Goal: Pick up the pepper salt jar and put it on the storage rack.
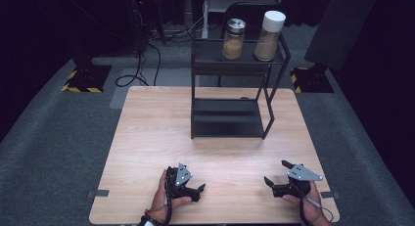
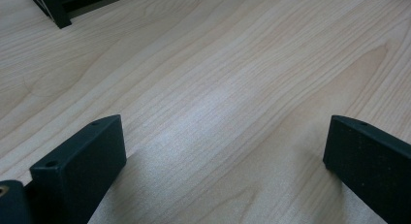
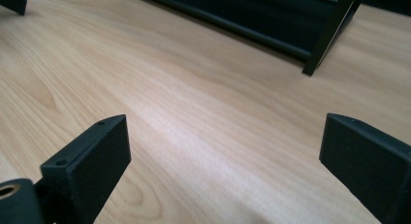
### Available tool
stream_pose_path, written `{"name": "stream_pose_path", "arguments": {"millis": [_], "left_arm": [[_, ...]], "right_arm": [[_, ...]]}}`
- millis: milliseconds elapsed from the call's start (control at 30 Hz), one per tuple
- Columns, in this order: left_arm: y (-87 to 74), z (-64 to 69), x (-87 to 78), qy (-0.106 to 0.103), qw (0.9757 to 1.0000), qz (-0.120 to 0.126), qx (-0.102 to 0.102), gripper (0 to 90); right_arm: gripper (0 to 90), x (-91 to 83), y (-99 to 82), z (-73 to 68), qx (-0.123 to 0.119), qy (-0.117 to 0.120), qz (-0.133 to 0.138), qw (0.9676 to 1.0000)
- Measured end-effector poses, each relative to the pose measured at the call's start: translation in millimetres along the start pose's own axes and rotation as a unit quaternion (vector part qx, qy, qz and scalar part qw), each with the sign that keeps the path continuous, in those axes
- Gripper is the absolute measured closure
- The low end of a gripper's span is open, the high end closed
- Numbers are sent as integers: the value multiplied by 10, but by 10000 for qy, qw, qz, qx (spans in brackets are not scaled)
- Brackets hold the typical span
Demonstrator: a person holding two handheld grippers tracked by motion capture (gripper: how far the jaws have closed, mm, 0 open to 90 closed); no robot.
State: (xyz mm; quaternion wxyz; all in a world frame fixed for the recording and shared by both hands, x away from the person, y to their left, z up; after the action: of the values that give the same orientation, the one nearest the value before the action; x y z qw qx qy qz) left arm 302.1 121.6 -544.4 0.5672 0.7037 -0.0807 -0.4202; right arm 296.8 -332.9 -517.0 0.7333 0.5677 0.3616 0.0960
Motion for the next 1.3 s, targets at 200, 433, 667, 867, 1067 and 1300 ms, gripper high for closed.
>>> {"name": "stream_pose_path", "arguments": {"millis": [200,433,667,867,1067,1300], "left_arm": [[0,0,0,-1,10000,1,-1,14],[0,0,0,-1,10000,1,-1,14],[0,-1,0,-2,10000,-1,1,14],[0,-1,-1,-2,10000,-4,8,14],[0,0,-1,0,10000,-5,12,14],[0,0,-1,0,10000,-6,13,14]], "right_arm": [[44,16,-117,-35,68,-4,-126,9999],[44,55,-183,-64,52,21,-333,9994],[41,62,-212,-66,152,45,-425,9990],[36,68,-208,-24,361,130,-521,9979],[32,70,-209,-18,353,154,-523,9979],[21,73,-207,-22,354,134,-533,9979]]}}
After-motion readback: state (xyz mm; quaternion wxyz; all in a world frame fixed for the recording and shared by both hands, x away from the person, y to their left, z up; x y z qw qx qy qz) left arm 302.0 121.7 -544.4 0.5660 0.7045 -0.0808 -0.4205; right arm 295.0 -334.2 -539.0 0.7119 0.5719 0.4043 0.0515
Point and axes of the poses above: each handheld gripper's, and its own axes: x roughly forward along the jaws, y roughly out of its top, z roughly to its right, the point moved 10 cm from there along x, roughly forward along the jaws, and after that the axes turned 3 degrees about z, right-handed, at the moved point
